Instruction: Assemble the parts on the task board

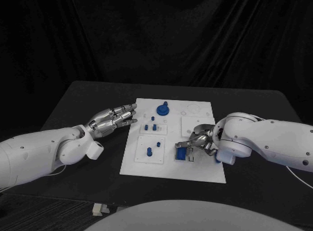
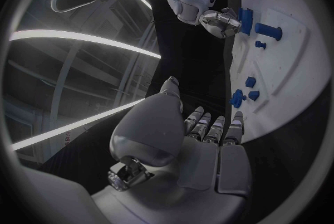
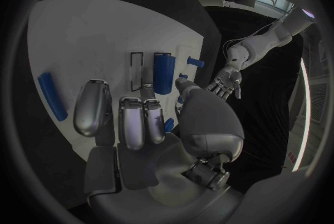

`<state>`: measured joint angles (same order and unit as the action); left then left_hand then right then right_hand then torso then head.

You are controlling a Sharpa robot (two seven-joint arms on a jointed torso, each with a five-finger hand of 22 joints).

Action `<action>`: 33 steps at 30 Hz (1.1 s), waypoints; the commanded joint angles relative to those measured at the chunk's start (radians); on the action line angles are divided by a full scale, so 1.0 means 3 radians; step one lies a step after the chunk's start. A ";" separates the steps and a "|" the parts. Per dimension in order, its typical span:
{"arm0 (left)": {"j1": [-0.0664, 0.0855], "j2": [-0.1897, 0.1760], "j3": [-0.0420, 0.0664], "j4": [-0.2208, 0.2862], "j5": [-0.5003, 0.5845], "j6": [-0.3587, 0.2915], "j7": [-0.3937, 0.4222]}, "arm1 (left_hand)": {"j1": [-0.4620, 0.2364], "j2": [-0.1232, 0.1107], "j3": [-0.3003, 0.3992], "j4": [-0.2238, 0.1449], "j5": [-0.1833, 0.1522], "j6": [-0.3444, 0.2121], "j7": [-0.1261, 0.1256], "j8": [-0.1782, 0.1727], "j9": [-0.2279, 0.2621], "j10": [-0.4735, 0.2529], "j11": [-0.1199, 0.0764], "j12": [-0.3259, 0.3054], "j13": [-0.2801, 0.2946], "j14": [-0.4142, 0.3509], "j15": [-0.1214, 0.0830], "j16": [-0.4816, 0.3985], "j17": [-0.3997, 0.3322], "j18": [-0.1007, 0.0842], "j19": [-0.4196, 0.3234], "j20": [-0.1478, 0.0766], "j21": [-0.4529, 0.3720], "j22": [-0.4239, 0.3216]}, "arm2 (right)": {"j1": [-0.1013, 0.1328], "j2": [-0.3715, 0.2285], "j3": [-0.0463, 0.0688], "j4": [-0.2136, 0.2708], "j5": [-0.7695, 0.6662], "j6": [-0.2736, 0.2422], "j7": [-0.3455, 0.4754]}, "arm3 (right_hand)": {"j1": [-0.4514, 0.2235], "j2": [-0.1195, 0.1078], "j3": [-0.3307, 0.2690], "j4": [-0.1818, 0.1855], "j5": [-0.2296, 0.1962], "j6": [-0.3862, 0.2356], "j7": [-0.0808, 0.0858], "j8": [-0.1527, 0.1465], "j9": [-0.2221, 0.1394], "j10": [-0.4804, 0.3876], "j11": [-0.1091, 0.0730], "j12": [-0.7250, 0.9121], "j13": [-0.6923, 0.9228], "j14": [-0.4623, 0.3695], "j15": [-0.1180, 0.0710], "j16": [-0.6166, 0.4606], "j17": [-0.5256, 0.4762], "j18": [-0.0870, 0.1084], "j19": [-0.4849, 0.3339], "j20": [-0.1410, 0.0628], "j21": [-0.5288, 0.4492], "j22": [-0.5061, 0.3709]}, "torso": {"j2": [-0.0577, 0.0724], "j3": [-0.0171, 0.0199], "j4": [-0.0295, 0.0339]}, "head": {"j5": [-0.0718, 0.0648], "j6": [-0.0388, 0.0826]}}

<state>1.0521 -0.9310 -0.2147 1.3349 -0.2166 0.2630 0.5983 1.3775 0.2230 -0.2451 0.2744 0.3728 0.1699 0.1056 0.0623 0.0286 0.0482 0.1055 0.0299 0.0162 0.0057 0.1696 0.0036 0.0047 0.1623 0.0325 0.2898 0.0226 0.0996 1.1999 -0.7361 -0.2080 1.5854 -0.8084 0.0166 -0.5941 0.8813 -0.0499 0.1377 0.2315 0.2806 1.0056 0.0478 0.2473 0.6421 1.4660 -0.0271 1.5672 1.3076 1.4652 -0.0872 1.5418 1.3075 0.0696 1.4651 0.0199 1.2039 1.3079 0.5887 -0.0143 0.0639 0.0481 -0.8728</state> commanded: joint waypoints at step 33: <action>-0.0007 -0.0011 0.0003 0.0008 0.0024 -0.0023 0.0098 | 0.0014 0.0014 0.0000 -0.0027 0.0024 0.0023 0.0043 0.0027 0.0006 0.0022 0.0051 0.0038 0.0007 0.0004 -0.0071 0.0014 -0.0002 0.0048 0.0018 0.0002 0.0004 0.0002 | 0.0406 -0.0605 0.0001 0.0472 -0.0109 -0.0300 0.0138 | 0.0257 0.0141 -0.0838 0.0059 0.0153 0.0063 -0.0016 0.0092 -0.0149 0.0349 -0.0015 0.0012 0.0877 0.0295 -0.0023 -0.0099 0.0526 -0.0084 0.0166 -0.0017 0.0564 0.0681 | 0.0000 0.0001 0.0000 | -0.0081 0.0001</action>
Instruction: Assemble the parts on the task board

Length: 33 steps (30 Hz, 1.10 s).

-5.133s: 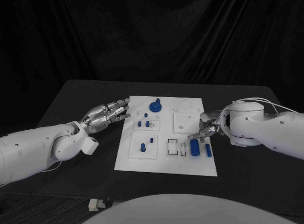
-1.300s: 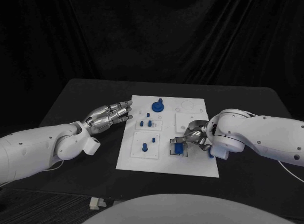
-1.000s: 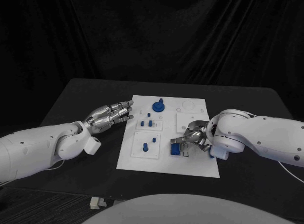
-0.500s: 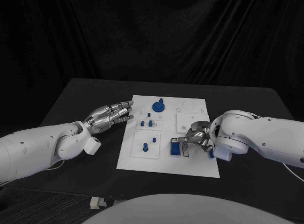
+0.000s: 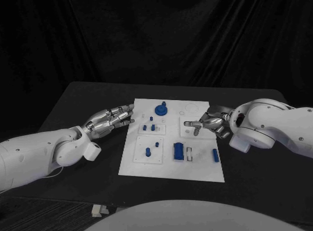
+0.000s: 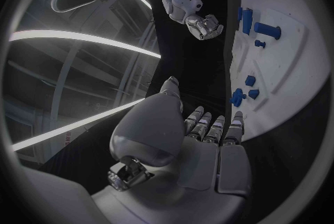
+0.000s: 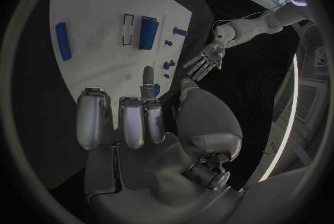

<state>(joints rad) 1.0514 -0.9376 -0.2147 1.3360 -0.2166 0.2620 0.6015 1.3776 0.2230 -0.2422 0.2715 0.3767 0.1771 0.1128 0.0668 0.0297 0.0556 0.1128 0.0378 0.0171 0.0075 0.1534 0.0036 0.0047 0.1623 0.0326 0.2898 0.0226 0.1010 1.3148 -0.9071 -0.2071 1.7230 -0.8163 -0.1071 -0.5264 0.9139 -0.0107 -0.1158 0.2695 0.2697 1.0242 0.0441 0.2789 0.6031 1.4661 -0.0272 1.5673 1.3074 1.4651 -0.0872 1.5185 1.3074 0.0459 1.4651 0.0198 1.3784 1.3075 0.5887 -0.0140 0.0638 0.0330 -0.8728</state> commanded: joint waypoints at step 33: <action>-0.0011 0.0030 0.0003 -0.0015 0.0024 -0.0046 0.0177 | 0.0033 0.0009 -0.0009 -0.0025 0.0028 0.0046 0.0057 0.0036 0.0009 0.0042 0.0024 0.0050 0.0015 0.0010 -0.0049 0.0027 0.0004 0.0056 0.0040 -0.0003 0.0017 0.0033 | -0.0224 -0.0244 -0.0004 -0.0123 -0.1428 0.0748 -0.0340 | 0.0552 0.0099 0.0100 -0.0355 0.0278 0.0261 -0.0122 0.0255 0.0162 0.0349 -0.0113 0.0012 0.0878 0.0278 -0.0101 -0.0053 0.0409 0.0012 0.0151 -0.0080 -0.0075 0.0659 | 0.0001 -0.0001 0.0000 | -0.0187 0.0001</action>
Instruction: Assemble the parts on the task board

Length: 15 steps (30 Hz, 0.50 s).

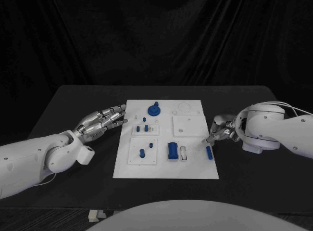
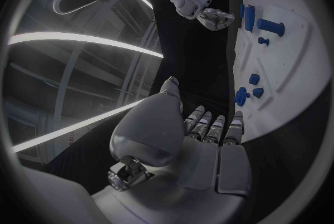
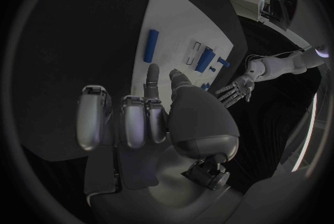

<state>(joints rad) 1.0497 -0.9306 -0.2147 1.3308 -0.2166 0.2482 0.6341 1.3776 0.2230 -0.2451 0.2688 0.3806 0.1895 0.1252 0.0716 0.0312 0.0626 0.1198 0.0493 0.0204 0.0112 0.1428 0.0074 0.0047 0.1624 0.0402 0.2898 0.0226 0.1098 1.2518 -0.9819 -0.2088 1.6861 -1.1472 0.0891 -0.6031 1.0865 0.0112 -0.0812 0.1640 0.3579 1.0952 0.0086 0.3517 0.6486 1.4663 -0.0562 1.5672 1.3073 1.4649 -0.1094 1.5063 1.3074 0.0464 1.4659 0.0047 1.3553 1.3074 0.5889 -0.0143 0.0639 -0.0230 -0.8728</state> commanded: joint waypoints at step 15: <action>-0.0013 0.0007 0.0003 -0.0003 0.0023 0.0015 0.0042 | 0.0034 0.0009 0.0001 -0.0016 0.0017 -0.0002 0.0015 0.0018 0.0003 0.0018 0.0007 0.0012 0.0004 -0.0002 -0.0009 0.0015 0.0004 0.0056 0.0016 -0.0001 0.0018 0.0003 | -0.0117 0.0088 0.0002 -0.0016 -0.0536 0.0208 -0.0100 | -0.0095 0.0047 -0.0042 0.0037 -0.0236 -0.0034 0.0010 -0.0066 -0.0009 0.0348 -0.0012 0.0012 0.0878 0.0267 -0.0030 -0.0038 0.0340 0.0012 0.0144 -0.0041 -0.0019 0.0653 | 0.0000 0.0000 0.0000 | 0.0012 0.0001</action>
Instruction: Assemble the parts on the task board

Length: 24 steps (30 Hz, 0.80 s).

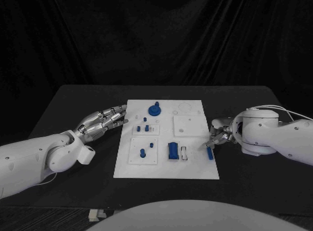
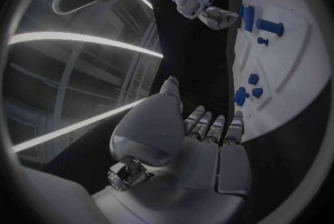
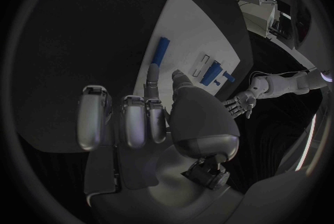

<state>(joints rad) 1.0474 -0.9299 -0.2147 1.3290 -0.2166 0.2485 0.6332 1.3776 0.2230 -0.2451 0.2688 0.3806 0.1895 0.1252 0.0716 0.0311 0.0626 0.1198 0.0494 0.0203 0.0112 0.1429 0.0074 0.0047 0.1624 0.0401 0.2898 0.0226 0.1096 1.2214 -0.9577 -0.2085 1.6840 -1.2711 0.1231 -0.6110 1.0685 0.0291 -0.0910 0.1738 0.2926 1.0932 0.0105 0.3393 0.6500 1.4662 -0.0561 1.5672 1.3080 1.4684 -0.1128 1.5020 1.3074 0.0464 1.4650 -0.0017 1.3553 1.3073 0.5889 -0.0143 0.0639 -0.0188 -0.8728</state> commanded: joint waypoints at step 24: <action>-0.0056 0.0029 0.0003 -0.0021 0.0023 0.0053 0.0025 | 0.0046 0.0015 0.0008 -0.0025 0.0040 -0.0007 0.0021 0.0016 0.0001 0.0019 0.0021 0.0016 0.0004 -0.0001 0.0005 0.0016 0.0004 0.0054 0.0020 0.0002 0.0020 0.0004 | -0.0159 0.0086 0.0001 -0.0041 0.0026 0.0131 -0.0066 | 0.0331 -0.0014 0.0161 -0.0315 0.0365 -0.0029 0.0073 -0.0479 -0.0407 0.0349 0.0044 0.0012 0.0876 0.0221 0.0028 -0.0099 0.0139 0.0043 0.0107 0.0027 -0.0180 0.0608 | 0.0000 0.0000 0.0000 | 0.0007 0.0001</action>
<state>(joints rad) 1.0323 -0.9232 -0.2147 1.3218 -0.2166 0.2519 0.6301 1.3816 0.2270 -0.2435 0.2672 0.3872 0.1895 0.1252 0.0715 0.0309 0.0661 0.1233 0.0493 0.0202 0.0111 0.1430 0.0074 0.0047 0.1623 0.0400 0.2898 0.0226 0.1104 1.1833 -0.9346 -0.2041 1.6700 -1.2945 0.1748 -0.6172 1.1561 0.0242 -0.0464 0.0878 0.3988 1.0848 0.0337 0.2028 0.5742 1.4660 -0.0485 1.5672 1.3078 1.4647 -0.1090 1.4781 1.3074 0.0465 1.4650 -0.0017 1.3043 1.3081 0.5888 -0.0143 0.0639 -0.0162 -0.8728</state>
